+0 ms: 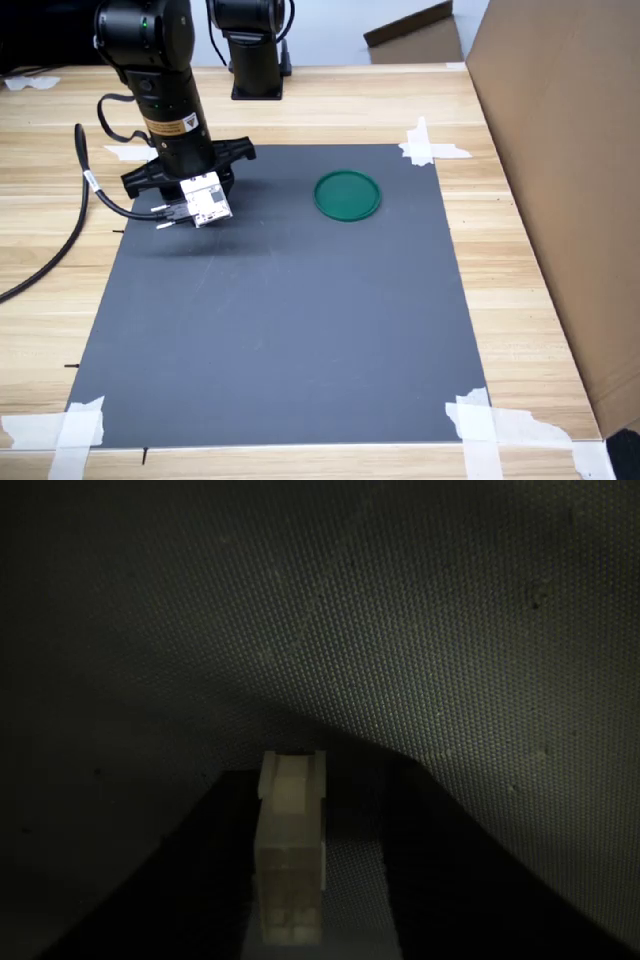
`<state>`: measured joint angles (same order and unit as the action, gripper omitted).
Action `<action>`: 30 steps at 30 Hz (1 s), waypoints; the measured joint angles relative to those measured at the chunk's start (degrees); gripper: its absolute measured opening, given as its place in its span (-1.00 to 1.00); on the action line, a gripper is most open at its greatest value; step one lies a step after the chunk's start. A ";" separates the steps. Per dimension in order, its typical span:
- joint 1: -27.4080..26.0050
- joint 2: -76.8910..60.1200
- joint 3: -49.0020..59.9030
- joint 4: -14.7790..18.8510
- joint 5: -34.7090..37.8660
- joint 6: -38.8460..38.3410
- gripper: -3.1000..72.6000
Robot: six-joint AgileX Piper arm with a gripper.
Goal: Grasp a white terminal and put it in the green lid.
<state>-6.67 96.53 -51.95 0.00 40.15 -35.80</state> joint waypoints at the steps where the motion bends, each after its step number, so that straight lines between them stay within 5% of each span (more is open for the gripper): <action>1: 0.00 0.01 0.00 0.00 0.03 0.00 0.04; 3: 0.00 0.01 0.00 0.00 -0.01 -0.06 -0.13; 6: 0.00 0.01 0.00 0.00 -0.20 -1.11 -0.65; 18: 0.61 -4.83 -3.18 1.50 3.11 -3.46 -0.68; 30: 21.22 -8.68 -6.33 -2.31 10.39 2.30 -0.68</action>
<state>14.55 87.86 -58.28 -2.31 50.53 -33.50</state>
